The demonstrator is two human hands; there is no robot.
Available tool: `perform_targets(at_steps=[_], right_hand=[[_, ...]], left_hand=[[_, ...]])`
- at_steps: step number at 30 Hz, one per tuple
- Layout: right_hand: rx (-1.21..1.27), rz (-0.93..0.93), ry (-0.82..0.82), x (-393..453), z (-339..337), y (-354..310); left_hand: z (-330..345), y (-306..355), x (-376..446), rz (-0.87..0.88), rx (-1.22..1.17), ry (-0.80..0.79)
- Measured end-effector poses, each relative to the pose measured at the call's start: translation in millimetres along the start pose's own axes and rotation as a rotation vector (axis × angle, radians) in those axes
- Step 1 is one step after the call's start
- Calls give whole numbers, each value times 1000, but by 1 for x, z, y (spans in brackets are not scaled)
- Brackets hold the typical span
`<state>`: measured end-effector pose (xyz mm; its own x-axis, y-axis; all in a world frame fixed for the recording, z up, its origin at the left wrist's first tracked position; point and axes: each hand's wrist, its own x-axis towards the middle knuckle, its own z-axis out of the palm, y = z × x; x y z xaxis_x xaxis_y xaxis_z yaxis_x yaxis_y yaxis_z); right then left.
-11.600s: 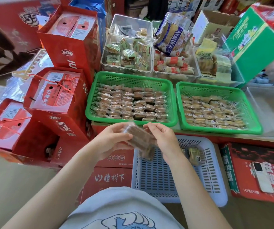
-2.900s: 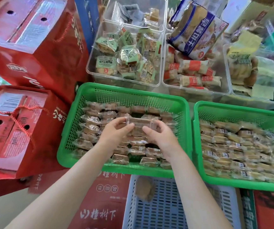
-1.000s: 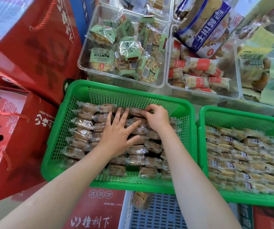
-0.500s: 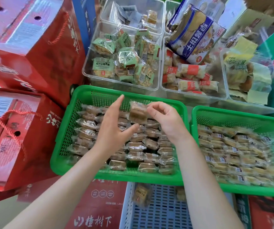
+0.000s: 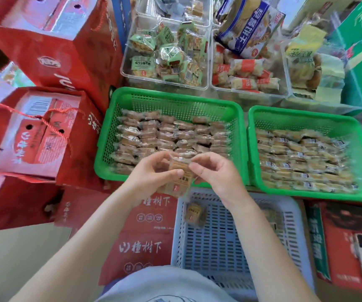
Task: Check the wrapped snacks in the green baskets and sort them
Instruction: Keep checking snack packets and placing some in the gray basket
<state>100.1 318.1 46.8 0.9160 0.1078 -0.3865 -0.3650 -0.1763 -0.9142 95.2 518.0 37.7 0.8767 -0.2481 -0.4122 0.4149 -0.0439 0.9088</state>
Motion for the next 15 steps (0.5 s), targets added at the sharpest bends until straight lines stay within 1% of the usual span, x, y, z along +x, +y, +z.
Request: perform_targets(at_steps=[6, 11, 13, 15], right_hand=[[-56, 87, -30, -39, 4, 3], [-103, 12, 94, -68, 20, 7], [-164, -55, 165, -78, 25, 6], [-214, -141, 216, -85, 30, 2]], left_hand=[[10, -13, -37, 11, 101, -19], [14, -17, -60, -7, 155, -62], [17, -17, -68, -40, 110, -56], [24, -13, -78, -78, 12, -34]])
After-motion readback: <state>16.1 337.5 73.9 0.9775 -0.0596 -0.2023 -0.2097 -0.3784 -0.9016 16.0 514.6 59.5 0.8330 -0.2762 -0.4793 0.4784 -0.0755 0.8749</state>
